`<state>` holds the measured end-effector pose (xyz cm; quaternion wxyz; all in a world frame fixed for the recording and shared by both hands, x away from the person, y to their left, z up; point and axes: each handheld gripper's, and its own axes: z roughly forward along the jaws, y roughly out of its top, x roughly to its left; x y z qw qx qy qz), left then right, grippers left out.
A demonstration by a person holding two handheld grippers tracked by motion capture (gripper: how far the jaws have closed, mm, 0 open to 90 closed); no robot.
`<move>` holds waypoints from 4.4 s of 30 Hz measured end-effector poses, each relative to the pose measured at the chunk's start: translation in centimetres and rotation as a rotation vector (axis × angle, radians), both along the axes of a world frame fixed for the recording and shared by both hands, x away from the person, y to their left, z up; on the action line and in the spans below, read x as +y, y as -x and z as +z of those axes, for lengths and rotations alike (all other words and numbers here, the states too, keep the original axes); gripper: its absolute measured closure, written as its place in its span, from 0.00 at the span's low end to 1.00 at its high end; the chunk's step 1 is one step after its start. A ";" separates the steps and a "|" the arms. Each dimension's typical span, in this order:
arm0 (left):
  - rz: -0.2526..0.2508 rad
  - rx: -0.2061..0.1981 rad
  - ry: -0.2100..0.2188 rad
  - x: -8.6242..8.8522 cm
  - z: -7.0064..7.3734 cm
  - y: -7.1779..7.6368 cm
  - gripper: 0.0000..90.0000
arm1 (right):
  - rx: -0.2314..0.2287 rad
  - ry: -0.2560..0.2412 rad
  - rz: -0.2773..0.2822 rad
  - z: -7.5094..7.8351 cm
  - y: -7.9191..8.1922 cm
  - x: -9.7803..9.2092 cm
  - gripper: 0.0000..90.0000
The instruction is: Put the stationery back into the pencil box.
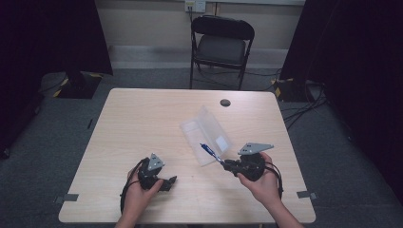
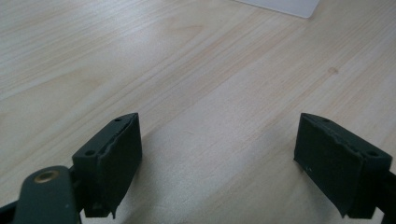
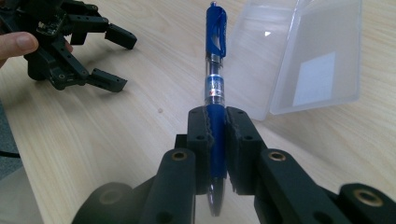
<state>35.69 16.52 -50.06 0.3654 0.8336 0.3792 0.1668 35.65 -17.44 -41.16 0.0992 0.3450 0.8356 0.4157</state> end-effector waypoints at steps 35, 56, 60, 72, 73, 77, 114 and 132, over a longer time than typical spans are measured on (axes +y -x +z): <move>0.000 0.001 0.000 0.0 0.0 0.0 0.17 | 0.006 0.015 -0.074 0.3 -4.4 4.0 0.90; 0.000 0.000 0.000 0.0 0.0 0.0 0.17 | 0.008 0.007 -0.135 0.0 -6.8 5.9 0.90; 0.000 0.001 0.000 0.0 0.0 0.0 0.17 | 0.015 0.008 -0.153 -0.5 -7.3 6.0 0.90; 0.000 0.001 0.000 0.0 0.0 0.0 0.17 | 0.018 0.009 -0.190 -1.5 -8.4 6.3 0.90; 0.000 0.001 -0.001 0.0 0.0 0.0 0.17 | 0.016 0.009 -0.195 -1.5 -8.5 6.3 0.90; 0.000 0.001 -0.001 0.0 0.0 0.0 0.17 | 0.019 0.009 -0.199 -1.9 -8.7 6.3 0.90; 0.000 0.001 0.000 0.0 0.0 0.0 0.17 | 0.032 0.041 -0.218 -5.6 -8.4 7.8 0.90; 0.000 0.001 -0.001 0.0 0.0 0.0 0.17 | 0.047 0.063 -0.220 -6.7 -8.5 8.2 0.90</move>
